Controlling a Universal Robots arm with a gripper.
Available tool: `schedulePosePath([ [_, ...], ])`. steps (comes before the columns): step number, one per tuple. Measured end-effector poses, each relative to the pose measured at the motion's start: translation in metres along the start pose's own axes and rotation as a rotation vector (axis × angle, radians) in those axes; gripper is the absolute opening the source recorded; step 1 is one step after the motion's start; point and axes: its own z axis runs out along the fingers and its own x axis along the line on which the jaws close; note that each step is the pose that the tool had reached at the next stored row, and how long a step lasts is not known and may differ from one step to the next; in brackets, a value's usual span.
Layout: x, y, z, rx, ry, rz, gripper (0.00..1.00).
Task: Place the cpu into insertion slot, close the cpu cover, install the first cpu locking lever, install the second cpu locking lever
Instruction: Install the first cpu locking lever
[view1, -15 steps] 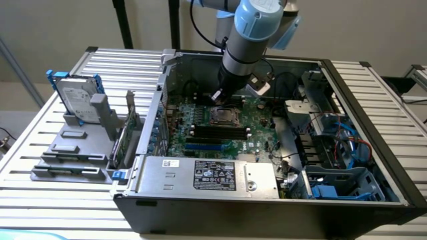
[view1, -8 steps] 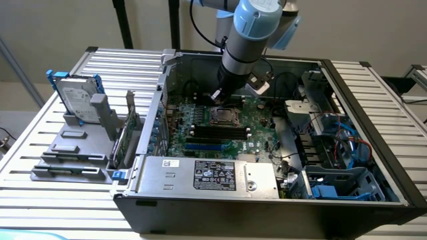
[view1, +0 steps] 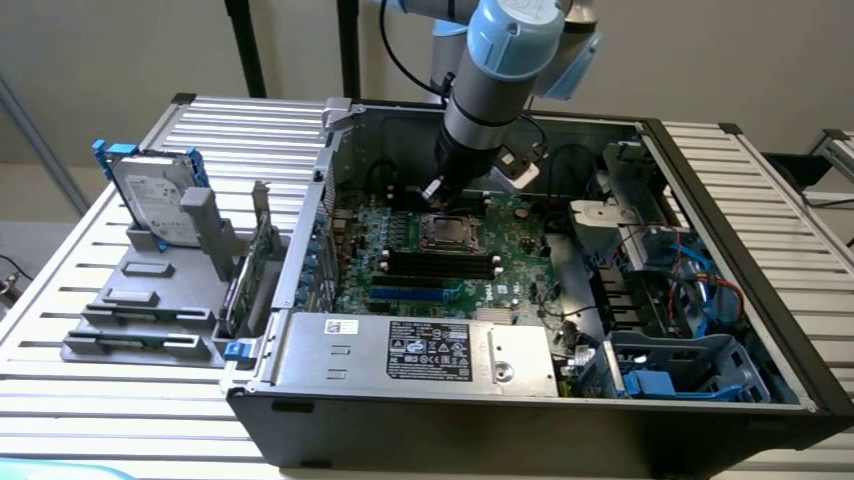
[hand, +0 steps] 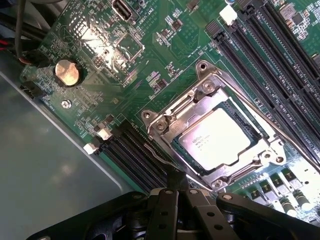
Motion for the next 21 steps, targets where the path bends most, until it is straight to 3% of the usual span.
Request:
schedulePosePath([
  [21,0.0062,0.0070,0.0009,0.0010,-0.0019,-0.007,0.11],
])
